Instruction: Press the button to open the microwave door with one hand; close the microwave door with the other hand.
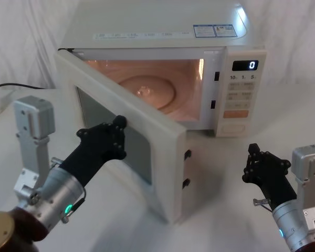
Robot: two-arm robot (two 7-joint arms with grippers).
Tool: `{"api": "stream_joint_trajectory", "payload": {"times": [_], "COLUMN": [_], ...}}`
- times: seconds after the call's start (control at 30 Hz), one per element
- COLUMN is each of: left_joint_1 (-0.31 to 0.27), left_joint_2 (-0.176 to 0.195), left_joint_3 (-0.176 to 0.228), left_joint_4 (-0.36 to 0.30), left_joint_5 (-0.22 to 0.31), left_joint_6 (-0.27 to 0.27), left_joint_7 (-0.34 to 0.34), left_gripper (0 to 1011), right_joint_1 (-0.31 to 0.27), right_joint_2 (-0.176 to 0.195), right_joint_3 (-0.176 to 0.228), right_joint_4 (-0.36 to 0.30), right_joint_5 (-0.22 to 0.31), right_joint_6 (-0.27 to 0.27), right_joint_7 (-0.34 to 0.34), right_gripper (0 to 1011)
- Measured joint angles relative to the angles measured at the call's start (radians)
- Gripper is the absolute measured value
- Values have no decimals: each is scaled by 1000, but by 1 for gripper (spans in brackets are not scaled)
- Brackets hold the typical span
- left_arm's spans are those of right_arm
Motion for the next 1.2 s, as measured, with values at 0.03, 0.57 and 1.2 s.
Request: {"api": "stream_joint_trajectory", "payload": {"times": [0.03, 0.57, 1.2], "left_joint_1": [-7, -153, -285], "left_joint_2": [-3, -87, -189], "left_joint_3": [5, 97, 140], "left_joint_4": [7, 168, 357], "left_joint_5": [-1, 52, 142], "left_joint_6": [1, -19, -92], "left_joint_7": [0, 29, 38], "left_gripper": [0, 0, 0], "right_joint_1": [0, 0, 0], "right_joint_2": [0, 0, 0], "right_joint_3": [0, 0, 0], "right_joint_4": [0, 0, 0], "right_joint_5": [0, 0, 0], "right_joint_6": [0, 0, 0], "right_joint_7": [0, 0, 0], "right_gripper": [0, 0, 0]}}
